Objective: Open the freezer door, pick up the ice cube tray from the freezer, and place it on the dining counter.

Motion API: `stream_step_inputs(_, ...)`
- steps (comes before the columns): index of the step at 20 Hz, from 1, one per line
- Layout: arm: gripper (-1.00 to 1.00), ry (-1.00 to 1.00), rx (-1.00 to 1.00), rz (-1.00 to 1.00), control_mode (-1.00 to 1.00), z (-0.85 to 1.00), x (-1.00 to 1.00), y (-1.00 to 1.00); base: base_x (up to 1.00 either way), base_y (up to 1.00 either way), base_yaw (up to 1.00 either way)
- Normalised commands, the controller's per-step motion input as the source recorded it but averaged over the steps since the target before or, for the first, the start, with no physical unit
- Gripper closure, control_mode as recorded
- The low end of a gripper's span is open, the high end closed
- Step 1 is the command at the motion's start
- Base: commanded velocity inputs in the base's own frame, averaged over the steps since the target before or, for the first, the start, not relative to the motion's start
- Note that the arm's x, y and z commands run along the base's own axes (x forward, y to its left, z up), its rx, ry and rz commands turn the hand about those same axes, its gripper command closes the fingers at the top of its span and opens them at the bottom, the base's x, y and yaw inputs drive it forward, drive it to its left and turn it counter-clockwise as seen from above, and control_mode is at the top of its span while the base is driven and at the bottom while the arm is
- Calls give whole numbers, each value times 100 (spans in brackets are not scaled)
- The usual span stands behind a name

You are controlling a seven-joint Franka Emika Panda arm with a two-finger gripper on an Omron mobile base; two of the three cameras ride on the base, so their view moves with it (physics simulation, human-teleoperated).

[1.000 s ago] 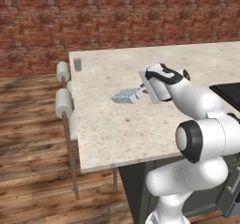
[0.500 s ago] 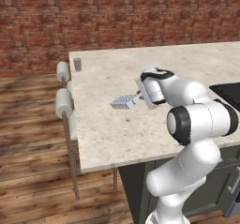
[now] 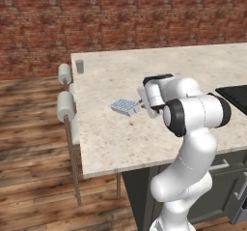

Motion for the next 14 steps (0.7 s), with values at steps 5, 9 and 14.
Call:
stream_step_inputs(5, 100, 2, 0, 0, -100, -44, 25, 4, 0, 0, 0)
stream_step_inputs(9, 100, 4, 0, 0, -100, -37, 26, 11, 0, 0, 0)
stream_step_inputs(14, 100, 2, 0, 0, -100, -26, 36, 12, 0, 0, 0)
